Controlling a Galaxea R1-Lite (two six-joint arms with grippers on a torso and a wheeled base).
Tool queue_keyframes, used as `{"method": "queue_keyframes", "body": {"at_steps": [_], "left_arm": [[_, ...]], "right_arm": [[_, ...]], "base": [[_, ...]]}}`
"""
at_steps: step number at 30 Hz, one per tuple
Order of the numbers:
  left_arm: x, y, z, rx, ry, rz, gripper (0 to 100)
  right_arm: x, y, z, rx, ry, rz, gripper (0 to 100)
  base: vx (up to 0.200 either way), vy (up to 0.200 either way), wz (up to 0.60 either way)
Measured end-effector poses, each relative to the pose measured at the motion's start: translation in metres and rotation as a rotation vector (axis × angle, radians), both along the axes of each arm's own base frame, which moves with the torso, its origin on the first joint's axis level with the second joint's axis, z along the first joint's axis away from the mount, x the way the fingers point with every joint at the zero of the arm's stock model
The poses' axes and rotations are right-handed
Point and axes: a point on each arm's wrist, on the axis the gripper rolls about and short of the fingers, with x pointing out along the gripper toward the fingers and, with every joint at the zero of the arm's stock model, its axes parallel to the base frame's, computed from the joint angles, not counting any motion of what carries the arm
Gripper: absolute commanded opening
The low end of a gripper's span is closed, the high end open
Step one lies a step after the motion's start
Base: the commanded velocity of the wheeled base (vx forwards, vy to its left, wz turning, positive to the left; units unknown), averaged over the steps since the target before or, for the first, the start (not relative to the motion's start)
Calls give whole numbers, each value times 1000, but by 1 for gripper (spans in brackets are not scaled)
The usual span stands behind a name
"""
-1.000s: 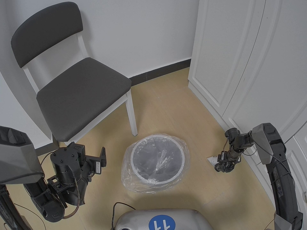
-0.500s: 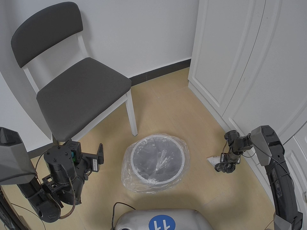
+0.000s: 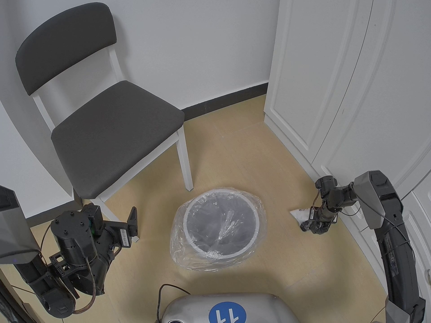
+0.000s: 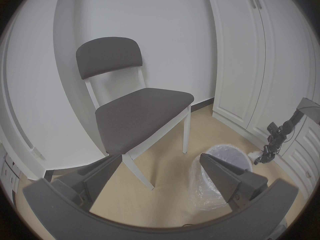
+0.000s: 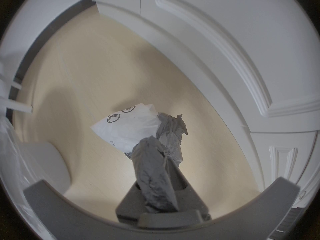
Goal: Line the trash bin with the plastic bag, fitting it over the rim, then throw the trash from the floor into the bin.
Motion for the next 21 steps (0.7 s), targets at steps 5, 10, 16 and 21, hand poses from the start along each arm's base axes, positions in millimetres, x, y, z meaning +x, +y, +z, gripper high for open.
{"method": "queue_keyframes", "body": {"at_steps": [5, 10, 16, 21], "left_arm": [[-3, 2, 0, -10, 1, 3, 100], [-10, 5, -1, -23, 16, 5, 100], [-13, 6, 0, -42, 12, 4, 100], [-14, 6, 4, -48, -5, -1, 100]], "right_arm": [[-5, 2, 23, 66, -49, 18, 0], [-11, 0, 61, 137, -95, 44, 0], [-22, 1, 124, 175, -186, 70, 0], [-42, 18, 181, 189, -267, 122, 0]], "base": [[0, 0, 0], [0, 0, 0], [0, 0, 0], [0, 0, 0]]}}
